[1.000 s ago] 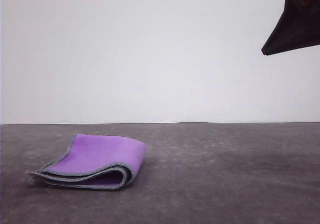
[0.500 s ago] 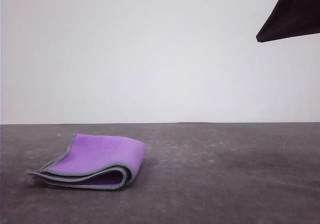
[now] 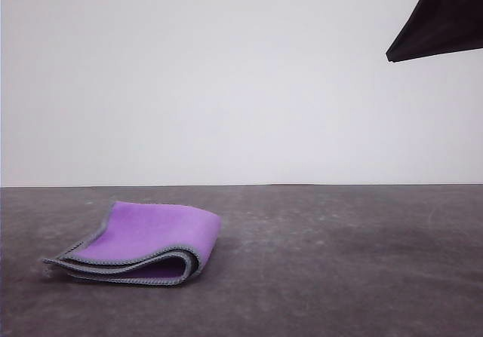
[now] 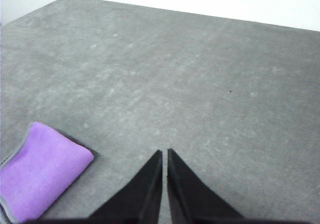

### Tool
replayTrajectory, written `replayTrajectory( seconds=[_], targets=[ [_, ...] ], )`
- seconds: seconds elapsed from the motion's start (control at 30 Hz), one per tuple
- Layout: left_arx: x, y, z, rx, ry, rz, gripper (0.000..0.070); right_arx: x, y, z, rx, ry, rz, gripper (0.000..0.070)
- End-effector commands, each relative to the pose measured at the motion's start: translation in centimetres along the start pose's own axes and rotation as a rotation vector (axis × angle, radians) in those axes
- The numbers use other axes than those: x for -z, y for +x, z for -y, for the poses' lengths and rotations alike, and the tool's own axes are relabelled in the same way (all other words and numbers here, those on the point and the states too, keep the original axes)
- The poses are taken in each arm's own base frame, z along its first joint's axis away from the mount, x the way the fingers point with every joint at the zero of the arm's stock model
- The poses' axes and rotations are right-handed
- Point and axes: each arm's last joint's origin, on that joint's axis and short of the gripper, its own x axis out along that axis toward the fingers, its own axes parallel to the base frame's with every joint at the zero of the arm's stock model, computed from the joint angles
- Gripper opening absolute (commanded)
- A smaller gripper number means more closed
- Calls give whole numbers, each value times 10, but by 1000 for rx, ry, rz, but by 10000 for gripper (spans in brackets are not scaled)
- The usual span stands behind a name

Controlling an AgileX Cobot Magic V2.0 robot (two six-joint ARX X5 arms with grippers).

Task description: Fold clothes

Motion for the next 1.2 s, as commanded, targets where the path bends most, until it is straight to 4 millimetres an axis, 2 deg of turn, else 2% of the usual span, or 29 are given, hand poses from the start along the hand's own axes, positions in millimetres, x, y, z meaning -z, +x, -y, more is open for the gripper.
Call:
replayTrajectory(
  seconds=[0.0, 0.1, 0.2, 0.47, 0.67, 0.97, 1.17],
  targets=[
    [5, 2, 0, -1, 17, -6, 0, -3, 0, -1, -5, -18, 13, 13],
    [5, 2, 0, -1, 17, -6, 0, -3, -7, 2, 58, -119, 12, 13],
    [5, 2, 0, -1, 17, -6, 0, 8, -18, 10, 165, -97, -19, 13],
    [5, 2, 0, -1, 17, -6, 0, 70, -51, 31, 458, 4, 22, 13],
    [5, 2, 0, -1, 17, -6, 0, 106, -63, 35, 552, 14, 113, 13],
    [5, 2, 0, -1, 17, -6, 0, 132, -66, 37, 595, 24, 206, 13],
    [5, 2, 0, -3, 17, -6, 0, 133, -66, 37, 596, 26, 202, 13]
  ],
)
